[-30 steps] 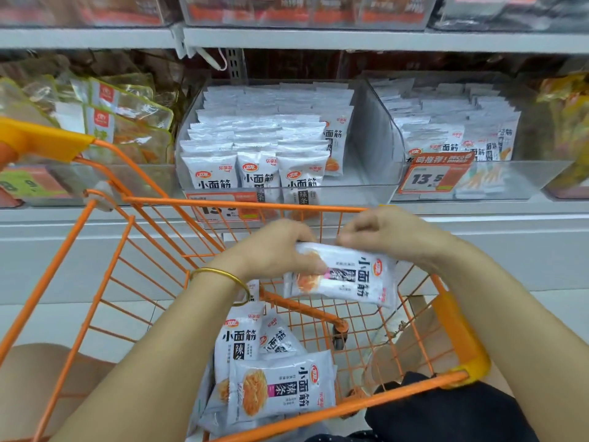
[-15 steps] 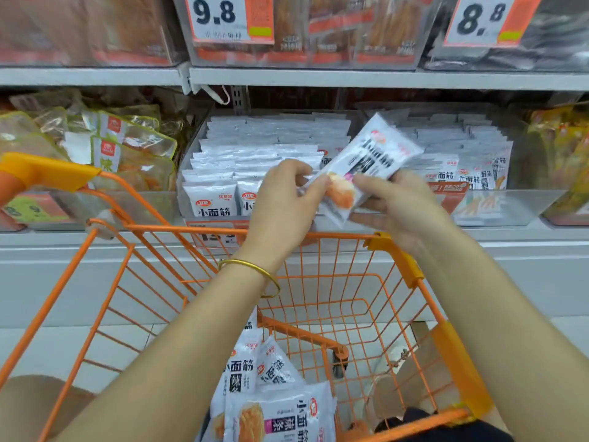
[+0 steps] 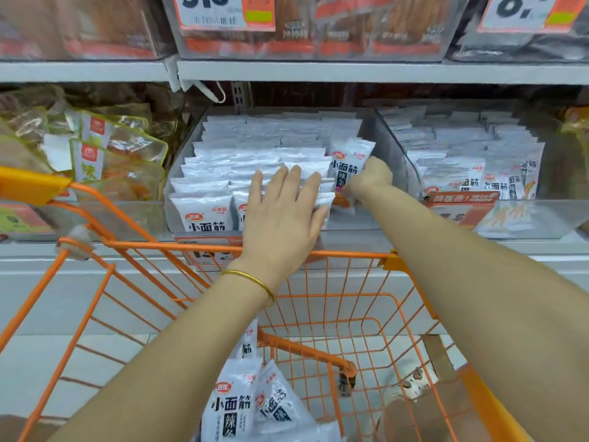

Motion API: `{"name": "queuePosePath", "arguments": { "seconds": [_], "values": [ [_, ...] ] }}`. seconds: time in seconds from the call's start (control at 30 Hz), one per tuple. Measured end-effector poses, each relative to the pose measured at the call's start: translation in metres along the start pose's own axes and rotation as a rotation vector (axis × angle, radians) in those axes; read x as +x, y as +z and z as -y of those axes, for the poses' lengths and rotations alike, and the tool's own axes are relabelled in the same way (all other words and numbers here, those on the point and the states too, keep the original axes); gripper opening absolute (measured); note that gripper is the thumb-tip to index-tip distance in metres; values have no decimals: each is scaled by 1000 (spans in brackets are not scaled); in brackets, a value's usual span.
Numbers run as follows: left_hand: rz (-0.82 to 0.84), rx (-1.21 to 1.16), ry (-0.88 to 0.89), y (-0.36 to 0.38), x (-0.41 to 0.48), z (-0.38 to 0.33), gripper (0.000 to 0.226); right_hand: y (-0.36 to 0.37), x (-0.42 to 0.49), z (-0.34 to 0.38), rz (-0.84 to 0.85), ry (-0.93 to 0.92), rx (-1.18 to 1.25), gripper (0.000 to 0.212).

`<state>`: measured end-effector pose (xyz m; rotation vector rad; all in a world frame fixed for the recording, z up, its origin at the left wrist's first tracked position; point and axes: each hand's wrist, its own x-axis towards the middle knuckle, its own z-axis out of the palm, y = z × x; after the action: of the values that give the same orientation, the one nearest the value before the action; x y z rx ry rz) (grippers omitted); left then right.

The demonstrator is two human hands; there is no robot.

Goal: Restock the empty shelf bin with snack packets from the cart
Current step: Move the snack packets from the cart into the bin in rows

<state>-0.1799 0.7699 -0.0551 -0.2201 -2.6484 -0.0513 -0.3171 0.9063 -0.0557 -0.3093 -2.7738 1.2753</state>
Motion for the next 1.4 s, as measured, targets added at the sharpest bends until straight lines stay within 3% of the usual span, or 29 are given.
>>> {"name": "queuePosePath", "arguments": {
  "seconds": [0.17,0.4,0.63,0.77,0.9,1.0,1.13,1.27,1.4],
  "values": [
    [-28,28,7,4,-1,2,52,19,11,-4,-52,20,-83,37],
    [-47,23,18,5,1,4,52,24,18,-5,-17,111,-17,52],
    [-111,-88,51,-12,-9,7,49,4,-1,-6,41,85,-53,28],
    [-165,-124,47,-26,-27,10,41,-31,-42,-2,-35,-107,-121,25],
    [-180,-133,12,-35,-48,16,35,-56,-113,10,-49,-310,41,32],
    [-148,-107,-54,-41,-64,21,34,-51,-168,14,281,-359,106,16],
    [-142,-101,-95,-39,-81,29,23,0,-210,1,846,-373,-304,16],
    [-144,-182,-109,-40,-84,29,17,50,-236,-35,1037,-275,-323,51],
    [-143,-260,-83,-40,-82,27,14,63,-237,-51,1042,-291,-257,19]
  ]
}}
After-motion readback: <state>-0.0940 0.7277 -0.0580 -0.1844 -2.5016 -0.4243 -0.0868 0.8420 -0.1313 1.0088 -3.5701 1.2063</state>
